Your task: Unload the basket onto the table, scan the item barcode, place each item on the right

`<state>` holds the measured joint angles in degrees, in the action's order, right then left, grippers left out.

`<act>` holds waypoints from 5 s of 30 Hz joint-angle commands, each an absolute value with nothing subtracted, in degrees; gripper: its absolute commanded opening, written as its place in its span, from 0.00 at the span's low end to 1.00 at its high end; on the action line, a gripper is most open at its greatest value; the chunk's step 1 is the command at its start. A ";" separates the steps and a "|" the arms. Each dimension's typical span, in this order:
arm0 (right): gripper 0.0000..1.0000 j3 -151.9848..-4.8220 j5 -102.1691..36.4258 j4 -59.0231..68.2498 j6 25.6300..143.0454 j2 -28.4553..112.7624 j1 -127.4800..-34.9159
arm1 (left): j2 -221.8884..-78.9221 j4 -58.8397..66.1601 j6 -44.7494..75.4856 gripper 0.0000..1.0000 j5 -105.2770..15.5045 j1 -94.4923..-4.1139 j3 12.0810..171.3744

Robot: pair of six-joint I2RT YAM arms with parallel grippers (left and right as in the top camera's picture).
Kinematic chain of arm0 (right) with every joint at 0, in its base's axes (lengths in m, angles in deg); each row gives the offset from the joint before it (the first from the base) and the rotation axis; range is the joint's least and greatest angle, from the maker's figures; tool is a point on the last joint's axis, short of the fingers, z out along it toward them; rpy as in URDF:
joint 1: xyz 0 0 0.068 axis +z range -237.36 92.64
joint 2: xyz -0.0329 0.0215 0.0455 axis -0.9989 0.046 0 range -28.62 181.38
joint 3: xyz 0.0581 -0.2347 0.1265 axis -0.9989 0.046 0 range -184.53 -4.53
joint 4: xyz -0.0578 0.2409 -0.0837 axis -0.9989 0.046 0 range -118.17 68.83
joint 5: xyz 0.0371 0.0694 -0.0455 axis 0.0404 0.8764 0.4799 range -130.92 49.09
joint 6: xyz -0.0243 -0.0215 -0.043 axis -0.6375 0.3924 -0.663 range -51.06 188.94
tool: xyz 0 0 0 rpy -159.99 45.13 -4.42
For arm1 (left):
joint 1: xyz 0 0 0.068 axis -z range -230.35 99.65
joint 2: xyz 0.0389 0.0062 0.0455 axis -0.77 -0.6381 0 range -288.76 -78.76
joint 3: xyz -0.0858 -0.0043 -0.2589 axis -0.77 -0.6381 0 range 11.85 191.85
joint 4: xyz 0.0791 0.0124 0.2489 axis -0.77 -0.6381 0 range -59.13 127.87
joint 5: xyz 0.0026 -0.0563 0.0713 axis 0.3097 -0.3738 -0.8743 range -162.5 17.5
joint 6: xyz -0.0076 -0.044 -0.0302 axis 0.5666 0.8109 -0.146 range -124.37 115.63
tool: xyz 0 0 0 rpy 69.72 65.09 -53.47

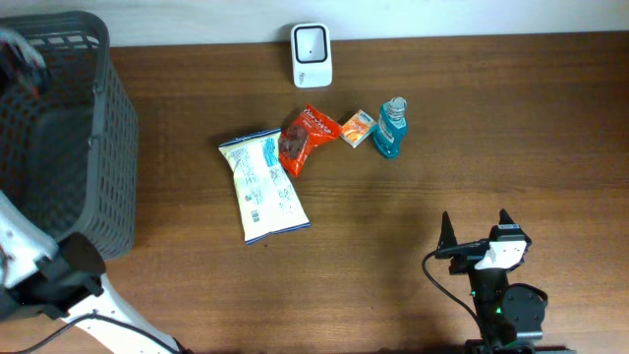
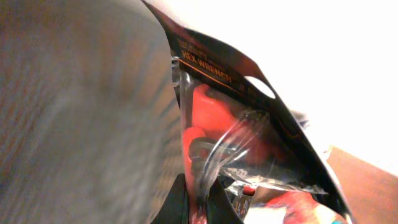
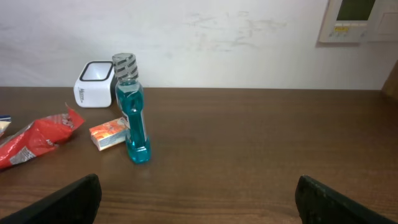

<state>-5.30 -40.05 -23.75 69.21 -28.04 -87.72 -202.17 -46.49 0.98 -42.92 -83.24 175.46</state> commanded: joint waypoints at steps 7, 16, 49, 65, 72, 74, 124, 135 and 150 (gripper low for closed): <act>0.99 -4.84 -40.53 -23.61 69.82 -28.41 -87.37 | -198.28 -56.37 3.90 0.00 -48.30 -55.78 189.49; 0.98 -4.84 -40.53 -23.61 69.82 -28.41 -87.37 | -204.91 -54.29 2.85 0.00 -61.06 -32.29 157.80; 0.98 -4.84 -40.55 -23.61 69.82 -28.41 -87.37 | -200.67 -58.86 3.66 0.00 -58.33 -51.91 180.18; 0.99 -4.84 -40.55 -23.61 69.82 -28.41 -87.37 | -169.39 -58.84 7.10 0.00 -81.41 -51.94 126.24; 0.98 -4.84 -40.53 -23.61 69.82 -28.41 -87.37 | -170.04 -56.92 9.26 0.00 -85.91 -58.84 119.60; 0.98 -4.84 -40.55 -23.61 69.82 -28.41 -87.37 | -170.04 -56.94 9.28 0.00 -87.35 -61.49 119.60; 0.99 -20.23 -7.73 -38.65 89.87 -21.92 -87.44 | -170.63 -30.99 14.26 0.99 -73.58 -73.51 130.74; 0.99 -72.49 8.49 3.82 83.38 31.56 -87.31 | -170.63 -32.92 14.26 0.99 -73.61 -73.51 130.74; 0.92 -111.20 -45.36 38.00 106.37 73.62 -72.99 | -170.63 -32.92 14.26 0.99 -73.61 -73.51 130.74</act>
<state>-109.95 -34.92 38.26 93.15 70.12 -75.37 -170.50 -33.03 13.72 -73.21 -73.31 130.04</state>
